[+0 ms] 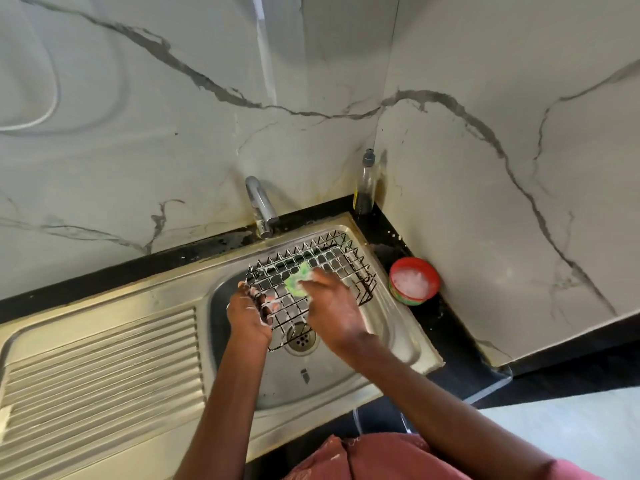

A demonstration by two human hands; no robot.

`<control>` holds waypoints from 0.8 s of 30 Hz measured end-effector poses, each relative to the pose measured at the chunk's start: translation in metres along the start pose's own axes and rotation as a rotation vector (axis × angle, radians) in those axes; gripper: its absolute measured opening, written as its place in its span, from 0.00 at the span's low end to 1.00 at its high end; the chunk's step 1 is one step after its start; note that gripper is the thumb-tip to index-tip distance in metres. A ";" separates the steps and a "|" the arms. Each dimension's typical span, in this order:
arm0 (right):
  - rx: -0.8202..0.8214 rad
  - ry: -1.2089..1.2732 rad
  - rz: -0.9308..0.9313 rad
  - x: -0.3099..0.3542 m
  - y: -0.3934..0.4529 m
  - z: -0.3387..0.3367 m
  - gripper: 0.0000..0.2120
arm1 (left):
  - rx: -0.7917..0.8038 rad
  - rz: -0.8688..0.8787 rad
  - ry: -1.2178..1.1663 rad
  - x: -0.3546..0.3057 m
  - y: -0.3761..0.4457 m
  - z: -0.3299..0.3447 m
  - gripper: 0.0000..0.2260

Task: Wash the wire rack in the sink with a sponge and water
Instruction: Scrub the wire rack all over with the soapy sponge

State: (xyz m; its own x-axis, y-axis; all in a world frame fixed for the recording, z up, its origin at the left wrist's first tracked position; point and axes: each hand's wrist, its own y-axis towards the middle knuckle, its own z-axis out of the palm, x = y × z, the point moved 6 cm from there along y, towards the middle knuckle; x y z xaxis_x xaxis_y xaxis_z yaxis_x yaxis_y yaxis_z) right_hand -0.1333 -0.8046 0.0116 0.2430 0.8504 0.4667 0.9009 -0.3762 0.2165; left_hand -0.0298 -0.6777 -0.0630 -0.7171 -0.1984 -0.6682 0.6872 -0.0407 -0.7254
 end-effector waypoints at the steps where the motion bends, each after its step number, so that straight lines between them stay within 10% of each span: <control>1: 0.026 -0.007 -0.037 0.005 -0.001 0.001 0.24 | 0.001 -0.007 -0.010 0.001 0.000 -0.001 0.17; 7: -0.204 -0.008 0.336 -0.087 0.014 -0.043 0.20 | 0.016 -0.034 -0.036 -0.004 -0.006 -0.015 0.14; 15: -0.029 0.043 -0.054 0.032 -0.025 -0.005 0.20 | -0.023 -0.104 -0.193 0.012 -0.006 -0.003 0.16; 24: -0.157 -0.020 0.298 -0.045 -0.005 -0.032 0.19 | -0.045 -0.139 -0.177 0.020 -0.011 -0.020 0.16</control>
State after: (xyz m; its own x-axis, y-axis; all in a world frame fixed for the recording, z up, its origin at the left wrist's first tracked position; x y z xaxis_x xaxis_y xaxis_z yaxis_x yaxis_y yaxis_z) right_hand -0.1598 -0.8525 0.0169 0.4957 0.7011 0.5126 0.7234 -0.6599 0.2030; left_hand -0.0536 -0.6619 -0.0717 -0.7702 -0.3631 -0.5244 0.5742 -0.0368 -0.8179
